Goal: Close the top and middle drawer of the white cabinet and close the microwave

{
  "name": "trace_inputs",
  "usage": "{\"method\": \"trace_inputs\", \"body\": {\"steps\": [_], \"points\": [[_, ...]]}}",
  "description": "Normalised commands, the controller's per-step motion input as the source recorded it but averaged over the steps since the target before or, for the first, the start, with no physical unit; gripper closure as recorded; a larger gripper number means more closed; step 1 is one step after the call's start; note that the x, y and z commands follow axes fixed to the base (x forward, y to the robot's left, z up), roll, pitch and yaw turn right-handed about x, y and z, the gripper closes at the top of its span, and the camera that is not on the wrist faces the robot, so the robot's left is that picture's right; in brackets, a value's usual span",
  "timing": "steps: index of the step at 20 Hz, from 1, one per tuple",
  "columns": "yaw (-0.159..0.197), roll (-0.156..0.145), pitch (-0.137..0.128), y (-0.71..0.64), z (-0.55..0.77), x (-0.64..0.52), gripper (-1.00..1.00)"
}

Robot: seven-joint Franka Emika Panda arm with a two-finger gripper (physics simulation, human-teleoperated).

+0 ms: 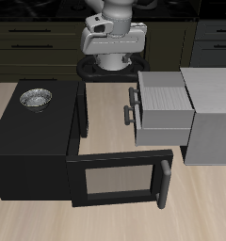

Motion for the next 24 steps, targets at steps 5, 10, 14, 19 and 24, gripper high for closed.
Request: {"method": "trace_inputs", "body": {"steps": [5, 10, 14, 19, 24], "points": [[0.115, 0.006, -0.019, 0.06, 0.03, 0.08, -1.0], [0.129, 0.016, -0.005, 0.02, -0.05, 0.16, -1.0], [0.105, 0.014, 0.038, -0.09, -0.03, 0.19, -1.0], [0.163, 0.02, 0.006, -0.04, -0.02, 0.14, -1.0], [0.178, -0.019, 0.033, 0.03, -0.11, 0.1, -1.0]]}}
